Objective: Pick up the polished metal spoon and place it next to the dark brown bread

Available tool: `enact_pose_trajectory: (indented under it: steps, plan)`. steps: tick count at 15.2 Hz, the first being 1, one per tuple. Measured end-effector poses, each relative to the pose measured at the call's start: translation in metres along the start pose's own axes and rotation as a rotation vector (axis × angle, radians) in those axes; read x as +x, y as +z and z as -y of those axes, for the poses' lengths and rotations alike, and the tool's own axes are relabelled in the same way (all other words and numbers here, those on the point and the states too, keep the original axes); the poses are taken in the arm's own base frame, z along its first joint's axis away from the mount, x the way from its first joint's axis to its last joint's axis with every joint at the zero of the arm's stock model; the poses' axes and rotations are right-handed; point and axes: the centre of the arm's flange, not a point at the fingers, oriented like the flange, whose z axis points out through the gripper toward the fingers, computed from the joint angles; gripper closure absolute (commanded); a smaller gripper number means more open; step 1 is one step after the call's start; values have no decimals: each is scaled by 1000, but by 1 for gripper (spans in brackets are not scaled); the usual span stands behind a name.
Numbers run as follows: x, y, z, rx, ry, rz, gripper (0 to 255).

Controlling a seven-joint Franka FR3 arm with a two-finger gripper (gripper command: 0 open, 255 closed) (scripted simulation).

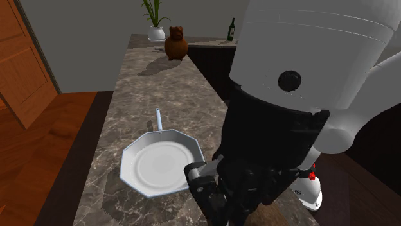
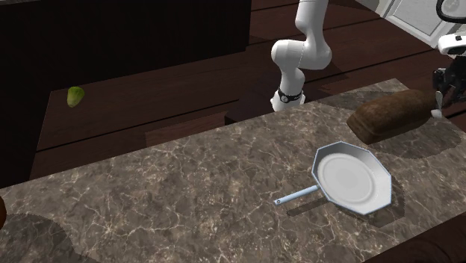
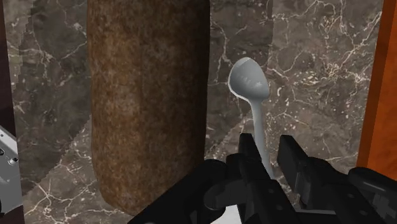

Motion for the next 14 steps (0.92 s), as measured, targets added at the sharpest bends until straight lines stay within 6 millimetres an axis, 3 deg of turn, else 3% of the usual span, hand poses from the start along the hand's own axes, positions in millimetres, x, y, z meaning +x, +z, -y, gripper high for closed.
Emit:
enact_pose_trajectory:
  steps: [14]
  plan:
    - [-181, 25, 4, -1, 0, -3, 255]
